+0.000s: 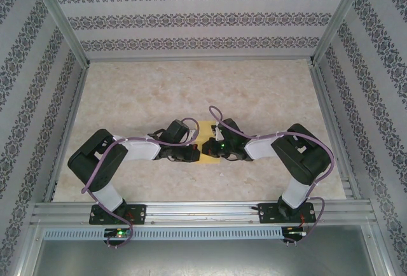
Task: Fold a paper plane with a square sheet of paper (fold left side to right side)
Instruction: Fold the triangle a second time at the center of the table.
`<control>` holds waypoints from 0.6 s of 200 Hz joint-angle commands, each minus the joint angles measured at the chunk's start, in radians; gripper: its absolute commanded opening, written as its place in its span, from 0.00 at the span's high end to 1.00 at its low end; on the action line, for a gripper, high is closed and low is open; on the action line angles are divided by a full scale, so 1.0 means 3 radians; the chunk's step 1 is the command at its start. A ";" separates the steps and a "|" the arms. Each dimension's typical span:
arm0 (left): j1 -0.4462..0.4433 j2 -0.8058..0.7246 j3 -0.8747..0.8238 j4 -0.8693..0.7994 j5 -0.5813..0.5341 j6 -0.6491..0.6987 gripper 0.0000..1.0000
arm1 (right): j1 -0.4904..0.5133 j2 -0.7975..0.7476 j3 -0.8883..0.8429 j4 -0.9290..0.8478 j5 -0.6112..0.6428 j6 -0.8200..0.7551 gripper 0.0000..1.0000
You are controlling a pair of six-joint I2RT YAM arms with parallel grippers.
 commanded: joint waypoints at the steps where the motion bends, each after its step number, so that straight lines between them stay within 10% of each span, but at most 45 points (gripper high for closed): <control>1: -0.0034 0.0156 -0.0156 -0.0291 -0.0308 -0.0044 0.99 | -0.0128 0.0047 0.0014 -0.0272 0.0153 -0.0174 1.00; 120: -0.0034 0.0152 -0.0159 -0.0290 -0.0292 -0.0034 0.99 | -0.0703 0.0067 0.0078 -0.0401 -0.0017 -0.0438 1.00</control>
